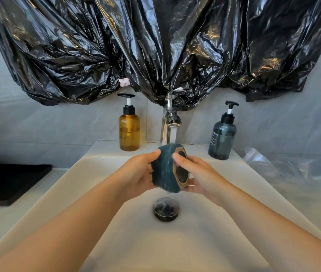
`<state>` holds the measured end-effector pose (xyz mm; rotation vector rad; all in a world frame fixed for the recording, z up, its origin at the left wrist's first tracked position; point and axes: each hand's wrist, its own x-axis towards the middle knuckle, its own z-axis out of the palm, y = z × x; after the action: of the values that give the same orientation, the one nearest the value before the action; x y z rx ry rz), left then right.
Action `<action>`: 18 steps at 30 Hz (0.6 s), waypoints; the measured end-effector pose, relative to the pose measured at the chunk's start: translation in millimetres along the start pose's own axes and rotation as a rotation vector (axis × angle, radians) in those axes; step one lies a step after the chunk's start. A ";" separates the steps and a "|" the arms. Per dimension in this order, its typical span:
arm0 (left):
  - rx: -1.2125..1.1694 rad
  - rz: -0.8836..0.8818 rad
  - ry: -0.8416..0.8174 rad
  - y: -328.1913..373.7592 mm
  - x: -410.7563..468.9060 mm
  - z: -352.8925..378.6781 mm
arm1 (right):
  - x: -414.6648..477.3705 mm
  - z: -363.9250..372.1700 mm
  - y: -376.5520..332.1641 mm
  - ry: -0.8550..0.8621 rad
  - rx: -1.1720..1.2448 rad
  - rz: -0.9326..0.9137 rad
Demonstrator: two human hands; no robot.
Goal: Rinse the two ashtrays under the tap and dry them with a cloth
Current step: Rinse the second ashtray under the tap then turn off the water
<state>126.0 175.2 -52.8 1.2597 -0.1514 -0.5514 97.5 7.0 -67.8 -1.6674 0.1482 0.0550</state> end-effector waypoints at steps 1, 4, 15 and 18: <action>-0.011 0.005 0.008 -0.4 -0.2 0.2 | 0.2 1.2 0.9 0.003 -0.005 -0.016; -0.036 0.031 0.030 -0.7 -1.3 -0.1 | -0.7 3.5 0.1 -0.089 0.138 0.101; 0.124 0.020 0.081 -4.1 6.2 -1.4 | -0.4 5.3 -0.5 -0.094 0.112 0.013; 0.113 0.025 0.100 -7.3 6.0 -1.0 | -0.2 6.3 -1.2 -0.133 0.228 0.166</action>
<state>129.3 171.8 -61.0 1.3904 -0.1160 -0.4623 97.8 13.4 -67.3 -1.4166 0.1846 0.2644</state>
